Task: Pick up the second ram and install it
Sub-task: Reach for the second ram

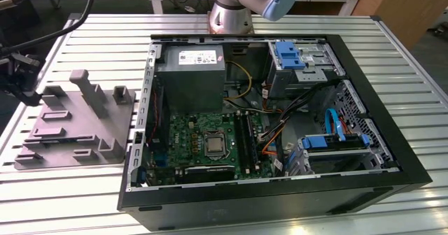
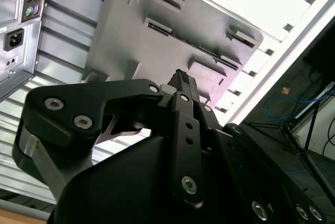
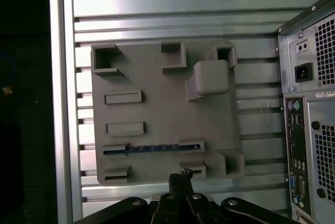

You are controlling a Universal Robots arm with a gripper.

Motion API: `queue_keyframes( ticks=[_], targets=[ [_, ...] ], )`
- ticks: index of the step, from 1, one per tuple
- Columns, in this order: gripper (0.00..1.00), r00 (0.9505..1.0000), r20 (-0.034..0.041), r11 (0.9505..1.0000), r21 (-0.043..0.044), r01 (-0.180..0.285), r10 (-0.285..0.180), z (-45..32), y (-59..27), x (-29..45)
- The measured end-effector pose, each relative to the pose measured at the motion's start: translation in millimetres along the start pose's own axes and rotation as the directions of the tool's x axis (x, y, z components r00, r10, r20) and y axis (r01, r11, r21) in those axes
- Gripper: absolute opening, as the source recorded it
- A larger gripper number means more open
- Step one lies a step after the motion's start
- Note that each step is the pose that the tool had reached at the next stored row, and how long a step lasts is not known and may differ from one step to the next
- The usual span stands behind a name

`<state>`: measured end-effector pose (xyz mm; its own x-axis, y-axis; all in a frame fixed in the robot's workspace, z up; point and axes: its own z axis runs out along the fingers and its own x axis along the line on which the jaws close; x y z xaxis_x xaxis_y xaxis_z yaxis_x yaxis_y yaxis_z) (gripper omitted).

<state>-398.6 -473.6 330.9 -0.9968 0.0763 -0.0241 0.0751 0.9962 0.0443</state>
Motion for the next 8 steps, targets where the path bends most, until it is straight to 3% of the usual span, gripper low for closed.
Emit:
queue_keyframes(
  ticks=[8],
  targets=[
    [0.1, 1.0, -0.0001, 1.0, 0.0, 0.0, 0.0, 13.4, -1.7, 1.0]
  ],
)
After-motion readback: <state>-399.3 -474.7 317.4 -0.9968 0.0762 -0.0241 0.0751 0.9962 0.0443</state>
